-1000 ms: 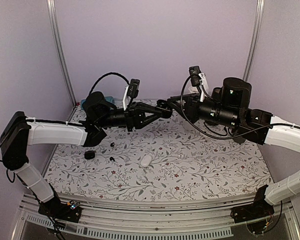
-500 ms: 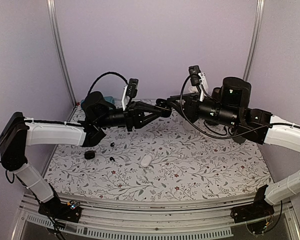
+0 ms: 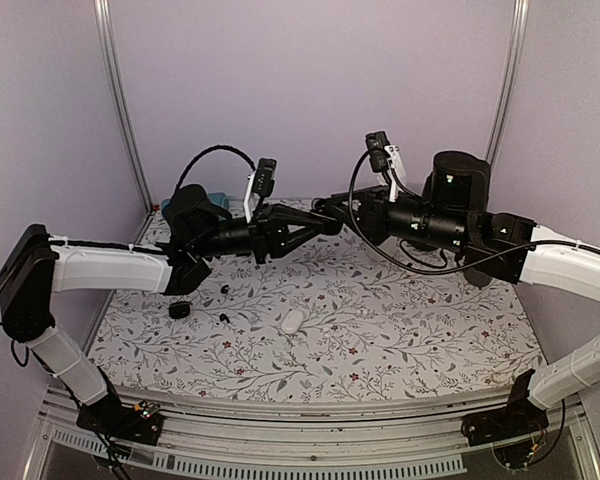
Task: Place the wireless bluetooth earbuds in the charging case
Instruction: Insert the right earbud into the right side groove of the charging case.
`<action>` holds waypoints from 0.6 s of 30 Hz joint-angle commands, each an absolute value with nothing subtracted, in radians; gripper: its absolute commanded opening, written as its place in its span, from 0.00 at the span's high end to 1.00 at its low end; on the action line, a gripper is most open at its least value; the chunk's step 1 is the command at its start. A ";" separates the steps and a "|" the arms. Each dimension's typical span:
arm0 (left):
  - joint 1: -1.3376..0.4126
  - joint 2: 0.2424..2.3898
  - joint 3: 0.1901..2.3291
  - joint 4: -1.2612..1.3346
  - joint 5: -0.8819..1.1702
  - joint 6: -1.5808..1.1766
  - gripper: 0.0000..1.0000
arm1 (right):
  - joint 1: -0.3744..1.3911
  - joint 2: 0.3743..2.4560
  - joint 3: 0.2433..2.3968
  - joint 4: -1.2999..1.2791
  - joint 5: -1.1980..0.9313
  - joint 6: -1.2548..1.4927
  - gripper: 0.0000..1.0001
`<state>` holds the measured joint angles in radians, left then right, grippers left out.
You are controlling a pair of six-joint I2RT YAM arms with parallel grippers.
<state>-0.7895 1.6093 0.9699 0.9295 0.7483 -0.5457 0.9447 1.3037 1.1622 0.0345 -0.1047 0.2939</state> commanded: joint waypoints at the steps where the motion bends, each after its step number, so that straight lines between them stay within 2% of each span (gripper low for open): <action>1: -0.794 1.554 0.971 1.006 0.704 -0.525 1.00 | 0.958 1.304 1.169 -0.045 -0.102 0.275 0.90; 18: -0.790 1.545 0.979 0.974 0.776 -0.488 1.00 | 0.959 1.260 1.163 -0.060 -0.050 0.277 0.90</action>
